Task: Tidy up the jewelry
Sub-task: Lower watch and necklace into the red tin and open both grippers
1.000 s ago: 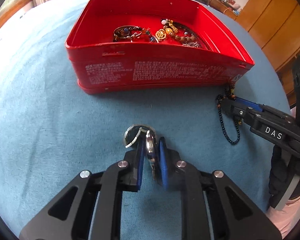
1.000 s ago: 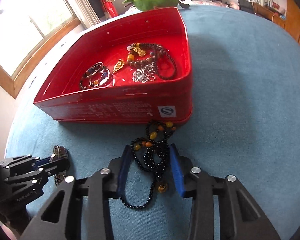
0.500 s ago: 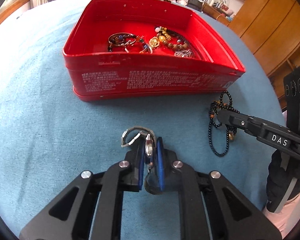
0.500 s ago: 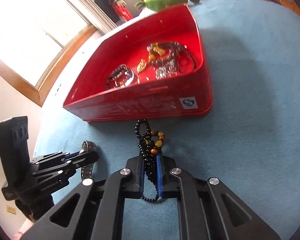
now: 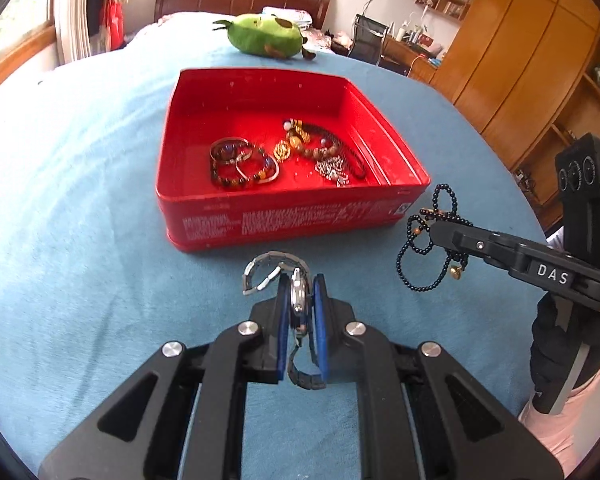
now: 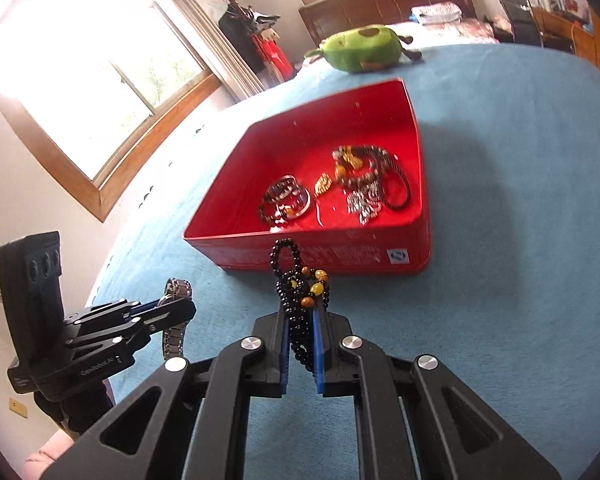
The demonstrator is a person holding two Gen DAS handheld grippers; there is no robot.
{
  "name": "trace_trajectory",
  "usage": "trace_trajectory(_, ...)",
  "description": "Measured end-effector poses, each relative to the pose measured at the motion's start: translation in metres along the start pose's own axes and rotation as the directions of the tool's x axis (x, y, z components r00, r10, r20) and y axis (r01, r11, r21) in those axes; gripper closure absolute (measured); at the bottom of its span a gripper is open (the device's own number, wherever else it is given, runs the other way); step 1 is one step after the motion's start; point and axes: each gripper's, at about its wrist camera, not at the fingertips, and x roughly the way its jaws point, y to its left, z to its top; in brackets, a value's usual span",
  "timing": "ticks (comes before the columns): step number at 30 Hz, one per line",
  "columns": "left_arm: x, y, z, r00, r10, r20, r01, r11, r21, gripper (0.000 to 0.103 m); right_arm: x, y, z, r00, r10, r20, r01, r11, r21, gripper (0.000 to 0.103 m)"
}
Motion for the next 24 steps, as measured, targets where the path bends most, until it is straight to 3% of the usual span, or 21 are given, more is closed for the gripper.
trace_trajectory(14, -0.030, -0.004, 0.013, 0.991, 0.082, 0.102, -0.086, 0.996, 0.031, 0.093, -0.020, 0.026, 0.022, 0.998, -0.031, 0.047, 0.034, 0.997, -0.066, 0.094)
trace_trajectory(24, -0.031, 0.002, 0.024, 0.988, 0.098, 0.118, -0.103, 0.994, 0.035, 0.093, -0.014, 0.028, 0.040, 0.997, -0.038, 0.061, 0.042, 0.997, -0.066, 0.094)
